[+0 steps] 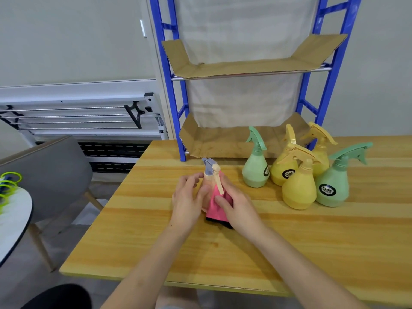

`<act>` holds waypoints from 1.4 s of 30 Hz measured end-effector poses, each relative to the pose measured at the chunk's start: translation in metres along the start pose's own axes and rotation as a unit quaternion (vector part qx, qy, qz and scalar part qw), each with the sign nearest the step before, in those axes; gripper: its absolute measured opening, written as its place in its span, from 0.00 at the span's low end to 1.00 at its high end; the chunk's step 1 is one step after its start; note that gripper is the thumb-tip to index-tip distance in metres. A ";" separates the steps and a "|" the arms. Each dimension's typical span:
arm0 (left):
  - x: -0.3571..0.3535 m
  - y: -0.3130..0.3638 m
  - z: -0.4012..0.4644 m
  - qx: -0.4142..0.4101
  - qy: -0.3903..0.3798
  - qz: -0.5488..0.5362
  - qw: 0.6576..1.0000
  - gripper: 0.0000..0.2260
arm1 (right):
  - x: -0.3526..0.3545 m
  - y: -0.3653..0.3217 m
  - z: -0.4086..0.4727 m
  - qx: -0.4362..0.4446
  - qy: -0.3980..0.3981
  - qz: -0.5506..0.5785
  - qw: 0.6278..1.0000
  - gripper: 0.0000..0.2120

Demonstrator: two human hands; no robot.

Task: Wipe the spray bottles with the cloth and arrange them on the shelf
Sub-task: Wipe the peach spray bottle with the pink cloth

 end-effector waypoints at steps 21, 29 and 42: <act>-0.005 -0.007 -0.009 0.023 -0.037 -0.100 0.994 0.11 | 0.001 0.003 0.005 0.012 -0.013 -0.025 1.000 0.32; -0.016 -0.010 -0.014 0.009 -0.054 -0.083 0.995 0.20 | -0.004 0.004 0.016 -0.033 -0.051 -0.021 0.998 0.25; -0.010 -0.017 -0.017 0.038 -0.053 -0.112 0.992 0.15 | -0.002 0.007 -0.003 -0.004 -0.019 -0.043 0.999 0.31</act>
Point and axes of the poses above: each hand's wrist, its own z-axis towards the middle knuckle, its own x-axis out of the back of the hand, y = z × x, the point moved 8 cm from there along z, towards the middle knuckle
